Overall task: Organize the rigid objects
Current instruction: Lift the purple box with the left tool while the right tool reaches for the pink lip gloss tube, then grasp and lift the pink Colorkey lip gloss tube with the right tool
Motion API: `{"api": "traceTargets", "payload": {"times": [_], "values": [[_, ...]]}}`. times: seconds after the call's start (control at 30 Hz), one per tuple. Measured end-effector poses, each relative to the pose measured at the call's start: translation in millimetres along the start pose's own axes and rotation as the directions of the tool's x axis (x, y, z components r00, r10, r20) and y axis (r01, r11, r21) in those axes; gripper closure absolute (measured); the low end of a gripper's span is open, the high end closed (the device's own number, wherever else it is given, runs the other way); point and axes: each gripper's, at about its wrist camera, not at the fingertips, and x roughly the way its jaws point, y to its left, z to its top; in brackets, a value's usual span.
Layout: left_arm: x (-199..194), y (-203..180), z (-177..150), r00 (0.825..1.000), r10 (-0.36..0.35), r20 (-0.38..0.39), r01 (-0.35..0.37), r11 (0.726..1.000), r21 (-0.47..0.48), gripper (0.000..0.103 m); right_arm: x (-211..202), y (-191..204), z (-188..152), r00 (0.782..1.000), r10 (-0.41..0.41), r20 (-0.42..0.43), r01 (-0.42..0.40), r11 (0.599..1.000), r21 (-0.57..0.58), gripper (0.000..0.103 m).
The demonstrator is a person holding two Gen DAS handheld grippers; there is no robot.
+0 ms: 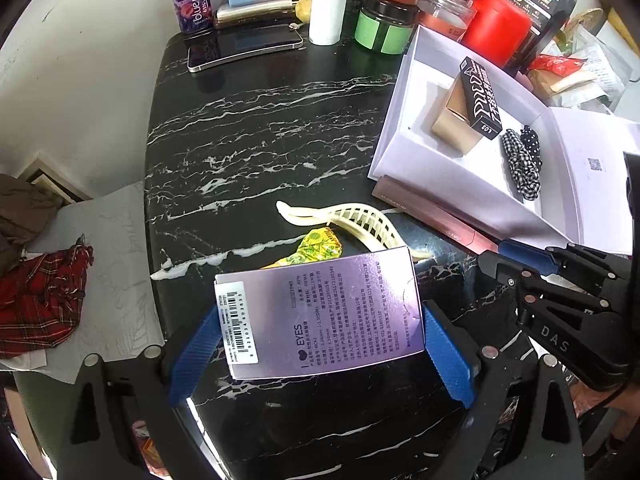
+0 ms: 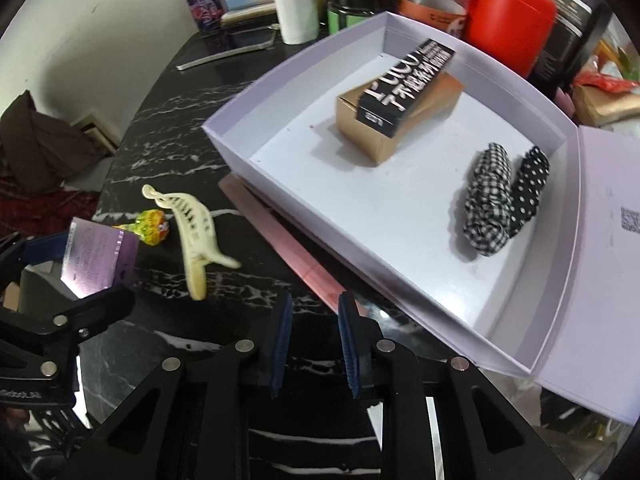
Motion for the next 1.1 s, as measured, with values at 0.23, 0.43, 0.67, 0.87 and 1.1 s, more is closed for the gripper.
{"api": "traceTargets", "payload": {"times": [0.23, 0.43, 0.67, 0.87, 1.1], "values": [[-1, -1, 3, 1.000, 0.001, 0.005, -0.001, 1.000, 0.000, 0.006, 3, -3, 0, 0.999, -0.035, 0.016, 0.036, 0.999, -0.018, 0.066], [1, 4, 2, 1.000, 0.006, -0.001, -0.006, 1.000, -0.011, 0.006, 20, 11, 3, 0.996, -0.085, -0.009, 0.084, 0.992, -0.099, 0.058], [1, 7, 1, 1.000, 0.014, -0.006, -0.014, 1.000, -0.016, 0.006, 21, 17, -3, 0.999, -0.054, -0.005, 0.053, 0.991, -0.124, 0.080], [-6, 9, -3, 1.000, 0.019, -0.005, -0.019, 1.000, -0.010, 0.006, 17, 29, -19, 0.999, -0.013, -0.042, 0.007, 0.988, -0.153, 0.087], [-15, 14, -13, 1.000, 0.027, -0.007, -0.027, 0.999, -0.016, 0.006, 8, 42, -52, 0.994, 0.037, -0.102, -0.049, 0.991, -0.121, 0.090]]}}
